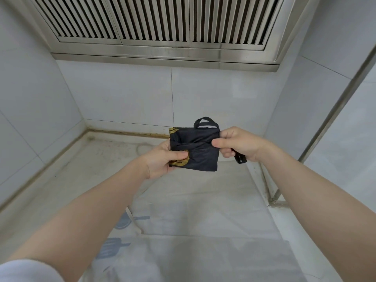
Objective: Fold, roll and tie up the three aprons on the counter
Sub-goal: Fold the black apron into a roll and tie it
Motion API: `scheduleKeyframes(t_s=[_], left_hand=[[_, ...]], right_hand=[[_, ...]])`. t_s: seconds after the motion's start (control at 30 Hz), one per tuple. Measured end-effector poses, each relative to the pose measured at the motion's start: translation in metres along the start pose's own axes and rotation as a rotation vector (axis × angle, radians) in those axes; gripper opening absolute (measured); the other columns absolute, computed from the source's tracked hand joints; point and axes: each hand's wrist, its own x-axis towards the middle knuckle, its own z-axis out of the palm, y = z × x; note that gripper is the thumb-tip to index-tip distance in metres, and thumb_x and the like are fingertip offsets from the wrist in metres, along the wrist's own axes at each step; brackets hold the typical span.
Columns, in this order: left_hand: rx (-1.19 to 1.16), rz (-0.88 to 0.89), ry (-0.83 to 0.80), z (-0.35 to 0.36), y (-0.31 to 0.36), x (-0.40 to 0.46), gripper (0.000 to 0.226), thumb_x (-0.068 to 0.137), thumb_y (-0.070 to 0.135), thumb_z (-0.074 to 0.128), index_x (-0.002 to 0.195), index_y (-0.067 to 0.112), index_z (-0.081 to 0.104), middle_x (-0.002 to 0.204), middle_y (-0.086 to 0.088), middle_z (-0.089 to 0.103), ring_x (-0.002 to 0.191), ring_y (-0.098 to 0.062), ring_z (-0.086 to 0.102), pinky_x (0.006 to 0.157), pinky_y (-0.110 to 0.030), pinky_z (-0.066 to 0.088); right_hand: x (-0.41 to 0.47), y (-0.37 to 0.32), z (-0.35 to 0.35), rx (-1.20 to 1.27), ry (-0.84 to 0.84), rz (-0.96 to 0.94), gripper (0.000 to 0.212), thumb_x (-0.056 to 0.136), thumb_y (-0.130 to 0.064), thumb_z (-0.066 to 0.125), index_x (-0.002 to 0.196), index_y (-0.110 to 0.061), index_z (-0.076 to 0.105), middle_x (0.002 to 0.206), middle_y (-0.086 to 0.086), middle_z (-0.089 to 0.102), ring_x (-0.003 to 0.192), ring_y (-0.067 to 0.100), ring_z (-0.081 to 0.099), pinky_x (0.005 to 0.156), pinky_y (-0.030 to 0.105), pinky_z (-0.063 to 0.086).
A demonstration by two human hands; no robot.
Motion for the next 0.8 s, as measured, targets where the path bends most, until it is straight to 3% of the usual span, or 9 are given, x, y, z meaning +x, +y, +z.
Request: scheduleKeyframes(t_s=[0.1,0.17,0.27,0.33,0.4,0.53,0.6,0.7,0.8], left_hand=[[0.440,-0.008,0.477,0.009,0.003,0.013,0.056,0.085,0.005,0.065,0.136,0.011,0.041,0.117,-0.006,0.059,0.102,-0.020,0.059,0.087,-0.031,0.050],[0.381,-0.081,0.695,0.019,0.008,0.015,0.050,0.088,0.022,0.064,0.132,0.011,0.043,0.121,-0.011,0.055,0.106,-0.026,0.056,0.093,-0.037,0.047],[-0.074,-0.259,0.338,0.046,0.013,0.010,0.034,0.087,0.045,0.060,0.103,0.016,0.056,0.107,-0.012,0.057,0.097,-0.029,0.057,0.091,-0.046,0.048],[-0.123,-0.185,0.244,0.060,0.006,0.012,0.028,0.087,0.035,0.062,0.104,0.013,0.056,0.097,-0.010,0.061,0.084,-0.026,0.060,0.090,-0.046,0.049],[-0.187,-0.046,0.315,0.063,-0.001,0.017,0.040,0.085,0.015,0.067,0.118,0.019,0.044,0.101,-0.008,0.062,0.079,-0.022,0.062,0.083,-0.043,0.054],[-0.129,0.186,0.390,0.052,-0.005,0.018,0.081,0.084,-0.005,0.062,0.141,0.040,0.026,0.127,-0.004,0.057,0.104,-0.021,0.062,0.082,-0.033,0.056],[0.041,0.300,0.380,0.050,-0.006,0.017,0.084,0.086,-0.010,0.056,0.145,0.038,0.021,0.134,-0.002,0.050,0.112,-0.019,0.059,0.082,-0.028,0.056],[0.252,0.362,0.311,0.049,-0.004,0.019,0.081,0.088,-0.013,0.048,0.145,0.038,0.022,0.137,0.005,0.044,0.122,-0.013,0.051,0.097,-0.030,0.048],[0.525,0.413,0.308,0.043,-0.004,0.021,0.063,0.084,-0.015,0.048,0.126,0.031,0.047,0.118,0.004,0.057,0.110,-0.011,0.054,0.100,-0.029,0.044]], right_hand=[[0.007,0.008,-0.001,-0.340,0.250,-0.088,0.025,0.089,-0.018,0.063,0.073,0.000,0.062,0.052,-0.002,0.036,0.048,0.012,0.032,0.047,0.023,0.025],[0.013,0.015,0.002,-0.868,0.408,-0.155,0.035,0.088,-0.033,0.062,0.062,-0.012,0.051,0.058,0.002,0.045,0.060,0.021,0.044,0.054,0.028,0.028],[0.013,0.017,0.025,-1.320,0.424,-0.248,0.029,0.095,-0.042,0.046,0.086,-0.017,0.057,0.091,0.006,0.066,0.087,0.029,0.061,0.060,0.030,0.032],[0.014,0.018,0.036,-1.454,0.391,-0.314,0.034,0.098,-0.039,0.042,0.106,-0.012,0.060,0.105,0.009,0.067,0.095,0.031,0.062,0.067,0.032,0.038],[0.016,0.025,0.041,-1.518,0.402,-0.489,0.029,0.094,-0.030,0.050,0.099,-0.006,0.065,0.091,0.011,0.070,0.080,0.031,0.066,0.066,0.032,0.044],[0.012,0.031,0.034,-1.506,0.436,-0.688,0.023,0.067,-0.020,0.084,0.068,-0.007,0.064,0.051,0.001,0.055,0.040,0.023,0.054,0.037,0.020,0.035],[0.007,0.029,0.034,-1.518,0.408,-0.665,0.023,0.068,-0.022,0.084,0.077,-0.010,0.066,0.058,-0.001,0.058,0.048,0.021,0.057,0.037,0.019,0.031],[0.001,0.018,0.029,-1.303,0.286,-0.406,0.022,0.095,-0.031,0.051,0.110,-0.014,0.057,0.090,0.001,0.064,0.084,0.025,0.060,0.058,0.030,0.040],[-0.002,0.008,0.019,-0.949,0.179,-0.246,0.012,0.092,-0.028,0.057,0.091,-0.015,0.057,0.071,-0.005,0.053,0.071,0.019,0.051,0.061,0.031,0.037]])
